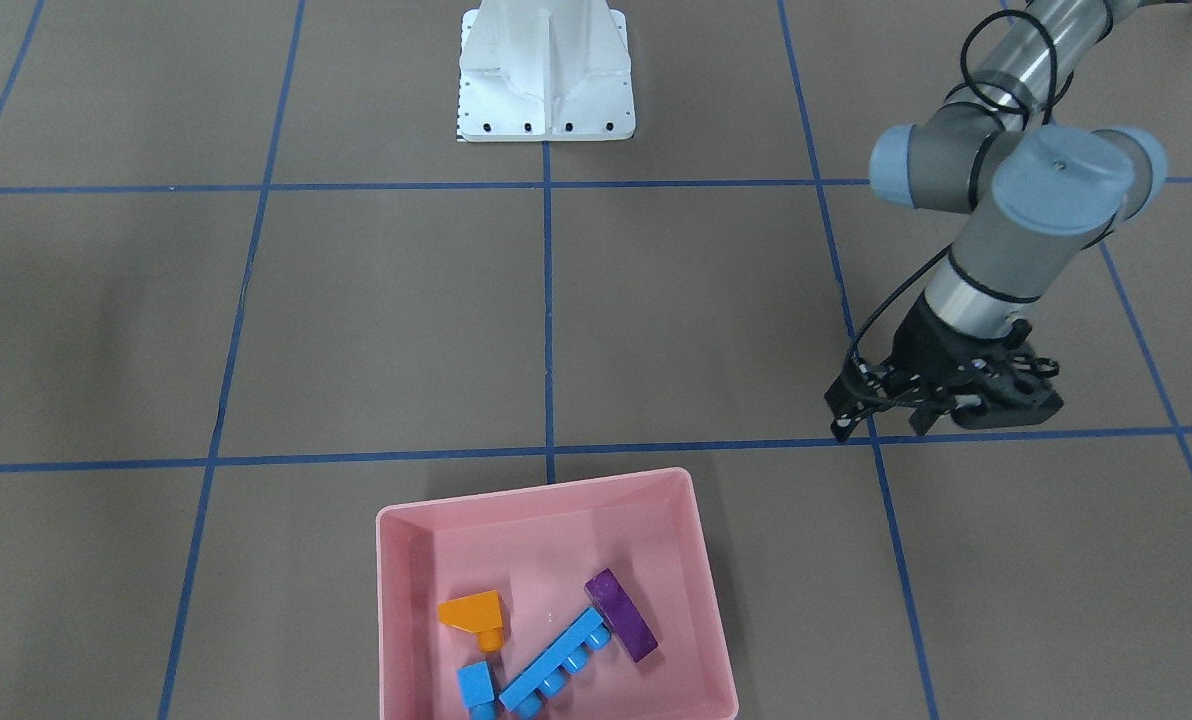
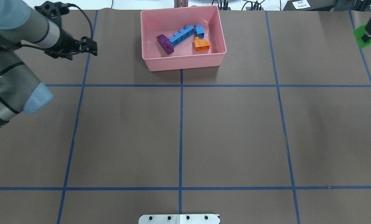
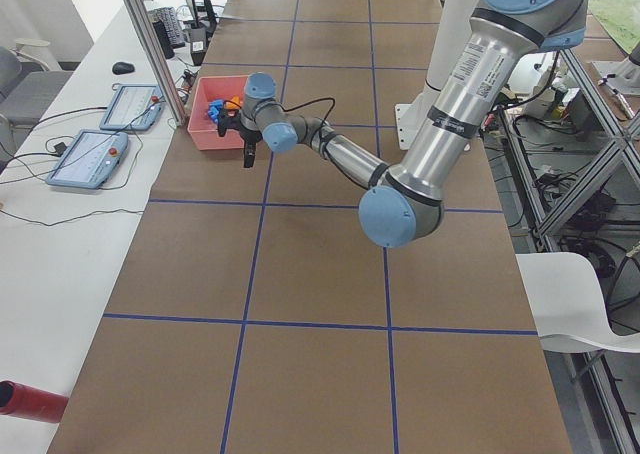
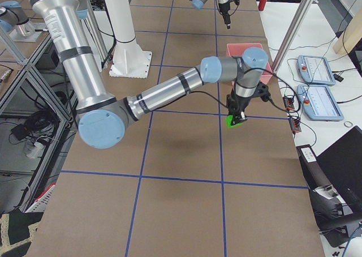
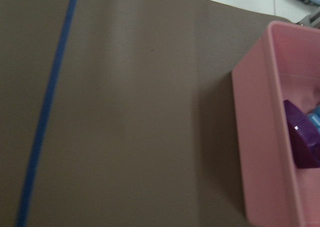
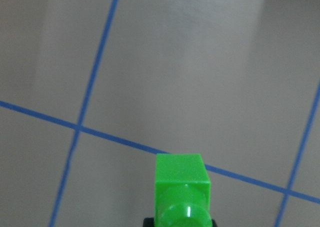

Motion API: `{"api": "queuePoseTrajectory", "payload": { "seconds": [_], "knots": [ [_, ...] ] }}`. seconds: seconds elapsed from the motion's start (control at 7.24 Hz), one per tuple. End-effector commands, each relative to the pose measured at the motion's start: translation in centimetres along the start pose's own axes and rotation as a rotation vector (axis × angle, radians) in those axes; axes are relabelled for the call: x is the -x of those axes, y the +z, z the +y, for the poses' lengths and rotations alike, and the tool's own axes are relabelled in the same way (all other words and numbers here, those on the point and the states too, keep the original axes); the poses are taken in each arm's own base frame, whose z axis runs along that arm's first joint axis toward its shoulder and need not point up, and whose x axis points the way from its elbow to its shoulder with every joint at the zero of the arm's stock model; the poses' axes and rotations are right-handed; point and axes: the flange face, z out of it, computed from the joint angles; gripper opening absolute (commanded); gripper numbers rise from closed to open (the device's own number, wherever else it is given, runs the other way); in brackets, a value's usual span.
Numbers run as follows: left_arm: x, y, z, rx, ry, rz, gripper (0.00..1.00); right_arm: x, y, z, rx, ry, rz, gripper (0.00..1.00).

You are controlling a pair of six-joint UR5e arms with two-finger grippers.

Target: Put all blocks into box

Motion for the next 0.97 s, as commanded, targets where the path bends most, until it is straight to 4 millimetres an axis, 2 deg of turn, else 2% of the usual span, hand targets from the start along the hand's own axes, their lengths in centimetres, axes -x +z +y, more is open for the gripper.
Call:
{"api": "queuePoseTrajectory", "payload": {
  "seconds": [0.0, 0.14, 0.28, 0.41, 0.55, 0.69, 0.83],
  "knots": [
    [11.3, -4.5, 4.0, 0.010, 0.063, -0.089, 1.00, 15.1, 2.7, -7.4, -0.072, 0.084, -0.059, 0.00],
    [15.6, -5.4, 5.4, 0.024, 0.113, -0.131, 1.00, 20.3, 5.0, -10.4, -0.127, 0.121, -0.059, 0.00],
    [19.2, -6.3, 5.8, 0.029, 0.163, -0.166, 1.00, 24.5, 7.0, -13.4, -0.171, 0.158, -0.078, 0.00],
    [22.3, -7.3, 5.9, 0.033, 0.226, -0.195, 1.00, 28.3, 8.1, -16.7, -0.230, 0.170, -0.081, 0.00],
    [24.6, -7.9, 5.9, 0.043, 0.304, -0.218, 1.00, 30.7, 8.4, -18.9, -0.280, 0.172, -0.069, 0.00],
    [25.9, -8.3, 5.7, 0.044, 0.314, -0.227, 1.00, 32.5, 8.5, -20.1, -0.286, 0.170, -0.071, 0.00],
    [26.9, -8.1, 6.3, 0.058, 0.304, -0.236, 1.00, 34.8, 9.3, -20.6, -0.320, 0.149, -0.050, 0.00]
  ]
}}
